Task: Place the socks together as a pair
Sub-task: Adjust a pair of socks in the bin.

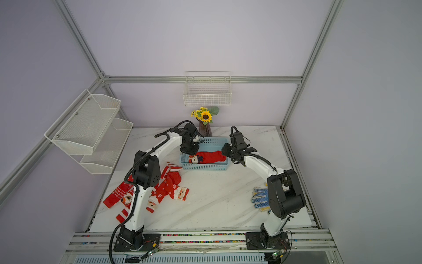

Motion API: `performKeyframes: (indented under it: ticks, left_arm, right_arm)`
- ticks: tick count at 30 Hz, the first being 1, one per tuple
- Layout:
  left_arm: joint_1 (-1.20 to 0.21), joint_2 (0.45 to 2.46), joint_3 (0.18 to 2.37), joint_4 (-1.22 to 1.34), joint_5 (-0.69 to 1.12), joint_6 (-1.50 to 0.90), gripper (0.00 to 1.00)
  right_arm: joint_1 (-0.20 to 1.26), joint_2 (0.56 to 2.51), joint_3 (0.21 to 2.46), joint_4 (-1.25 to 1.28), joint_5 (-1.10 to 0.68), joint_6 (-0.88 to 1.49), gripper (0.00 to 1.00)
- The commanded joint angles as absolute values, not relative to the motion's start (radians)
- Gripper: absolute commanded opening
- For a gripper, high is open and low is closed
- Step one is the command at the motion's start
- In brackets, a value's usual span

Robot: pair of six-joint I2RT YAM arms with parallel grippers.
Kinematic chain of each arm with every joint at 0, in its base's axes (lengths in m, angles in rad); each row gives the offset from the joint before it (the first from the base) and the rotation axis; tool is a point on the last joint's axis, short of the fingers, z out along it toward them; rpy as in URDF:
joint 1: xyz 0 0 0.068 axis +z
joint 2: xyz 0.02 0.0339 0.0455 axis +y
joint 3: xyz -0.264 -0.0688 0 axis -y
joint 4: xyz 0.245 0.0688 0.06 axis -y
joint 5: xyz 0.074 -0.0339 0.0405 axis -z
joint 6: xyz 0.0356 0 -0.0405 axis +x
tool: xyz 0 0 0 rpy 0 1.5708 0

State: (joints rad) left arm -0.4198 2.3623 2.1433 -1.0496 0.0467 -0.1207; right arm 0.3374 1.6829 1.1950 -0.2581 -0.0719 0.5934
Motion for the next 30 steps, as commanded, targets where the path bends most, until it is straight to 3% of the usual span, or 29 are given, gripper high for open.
performKeyframes:
  ticks: [1,23,29,30]
  left_arm:
    - [-0.410,2.306,2.215,-1.019,-0.038,-0.155,0.00]
    - [-0.396,2.413,2.252,-0.949,-0.011,-0.205,0.00]
    - [-0.393,2.428,2.236,-0.950,-0.125,-0.207,0.00]
    - [-0.394,2.430,2.237,-0.950,-0.136,-0.232,0.04]
  right_arm:
    - [0.332,1.666,1.179,-0.252,-0.061,0.588,0.49]
    - [0.333,1.650,1.156,-0.249,-0.054,0.587,0.50]
    - [0.333,1.622,1.144,-0.250,-0.050,0.587,0.50]
    - [0.333,1.617,1.144,-0.250,-0.052,0.588,0.50]
